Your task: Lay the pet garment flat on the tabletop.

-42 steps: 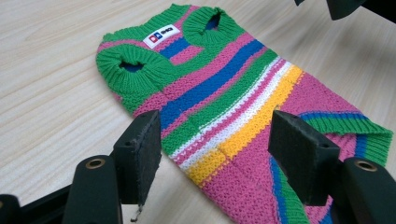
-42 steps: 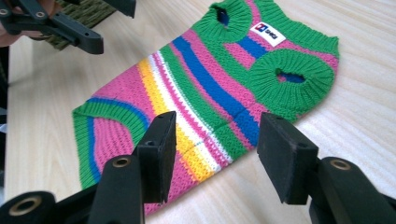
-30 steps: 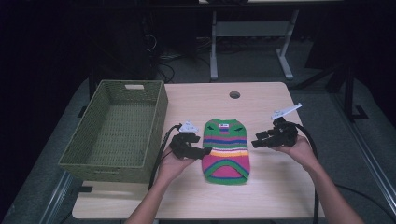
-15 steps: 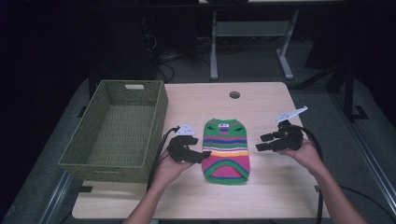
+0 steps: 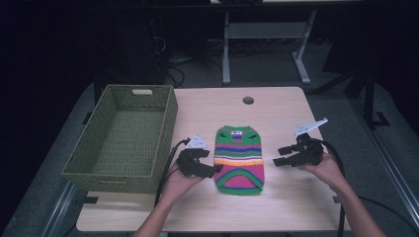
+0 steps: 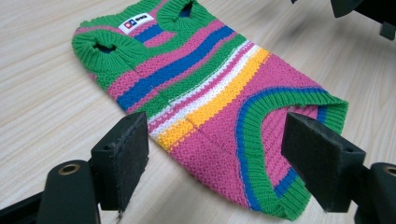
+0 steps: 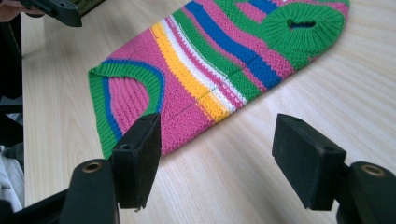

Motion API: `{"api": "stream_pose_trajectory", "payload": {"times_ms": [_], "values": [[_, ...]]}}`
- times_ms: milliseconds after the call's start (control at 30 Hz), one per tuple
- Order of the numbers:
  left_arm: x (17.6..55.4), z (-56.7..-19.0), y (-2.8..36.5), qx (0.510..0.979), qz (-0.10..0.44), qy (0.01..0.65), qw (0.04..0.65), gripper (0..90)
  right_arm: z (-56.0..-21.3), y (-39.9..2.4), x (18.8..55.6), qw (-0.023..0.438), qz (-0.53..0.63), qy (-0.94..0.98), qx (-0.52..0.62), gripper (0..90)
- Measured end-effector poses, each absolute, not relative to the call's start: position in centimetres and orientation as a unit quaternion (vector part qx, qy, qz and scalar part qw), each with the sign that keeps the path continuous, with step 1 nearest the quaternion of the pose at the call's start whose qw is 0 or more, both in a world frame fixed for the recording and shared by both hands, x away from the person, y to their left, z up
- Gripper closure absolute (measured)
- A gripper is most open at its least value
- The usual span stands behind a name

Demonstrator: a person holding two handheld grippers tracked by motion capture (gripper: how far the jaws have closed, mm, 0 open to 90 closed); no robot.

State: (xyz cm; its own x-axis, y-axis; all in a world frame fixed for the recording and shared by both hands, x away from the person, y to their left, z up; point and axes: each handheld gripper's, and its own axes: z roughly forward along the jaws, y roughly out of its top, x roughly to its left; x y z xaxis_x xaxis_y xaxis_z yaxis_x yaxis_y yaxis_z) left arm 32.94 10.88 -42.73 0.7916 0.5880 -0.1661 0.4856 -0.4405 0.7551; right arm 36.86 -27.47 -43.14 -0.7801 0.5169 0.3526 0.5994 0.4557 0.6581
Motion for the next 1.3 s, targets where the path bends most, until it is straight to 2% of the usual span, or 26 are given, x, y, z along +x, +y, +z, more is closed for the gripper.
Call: {"api": "stream_pose_trajectory", "payload": {"times_ms": [533, 1067, 1300], "values": [[31.6, -43.2, 11.2, 0.849, 0.050, 0.315, 0.421, 24.3, -43.9, -29.0, 34.9, 0.046, -0.411, -0.849, -0.330, 30.3], [29.4, -43.6, 12.6, 0.859, 0.066, 0.308, 0.402, 24.4, -45.2, -30.6, 31.7, 0.044, -0.413, -0.844, -0.338, 28.0], [28.4, -43.8, 13.1, 0.858, 0.067, 0.309, 0.405, 24.3, -45.7, -31.3, 30.2, 0.026, -0.423, -0.840, -0.339, 27.6]]}}
